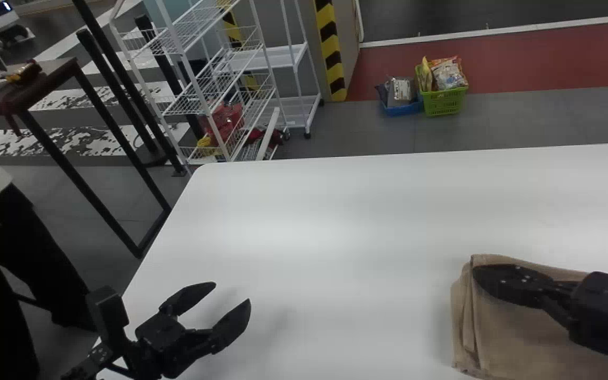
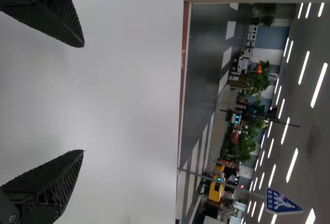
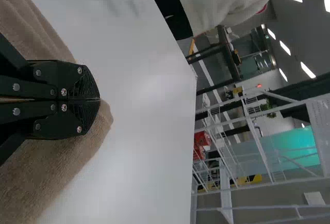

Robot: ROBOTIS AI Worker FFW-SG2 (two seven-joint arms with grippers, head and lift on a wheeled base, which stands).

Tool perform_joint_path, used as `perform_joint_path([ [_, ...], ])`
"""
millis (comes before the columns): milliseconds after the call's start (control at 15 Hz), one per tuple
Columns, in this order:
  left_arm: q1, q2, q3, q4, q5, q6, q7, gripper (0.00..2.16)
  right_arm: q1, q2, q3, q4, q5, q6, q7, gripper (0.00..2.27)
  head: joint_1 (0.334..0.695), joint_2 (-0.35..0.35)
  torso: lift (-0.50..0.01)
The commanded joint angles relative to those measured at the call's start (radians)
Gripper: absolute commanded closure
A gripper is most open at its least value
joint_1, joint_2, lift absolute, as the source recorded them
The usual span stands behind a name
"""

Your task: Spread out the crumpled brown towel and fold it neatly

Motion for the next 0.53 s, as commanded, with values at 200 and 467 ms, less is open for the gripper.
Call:
perform_joint_path([
  [200, 0.0, -0.003, 0.008, 0.0, 0.005, 0.0, -0.008, 0.08, -0.031, 0.001, 0.099, 0.052, 0.09, 0.038, -0.078, 1.4, 0.695, 0.35, -0.128],
  [467, 0.0, -0.003, 0.01, 0.0, 0.006, 0.0, -0.01, 0.08, -0.064, 0.001, 0.109, 0.137, 0.096, 0.02, -0.089, 1.4, 0.695, 0.35, -0.128],
])
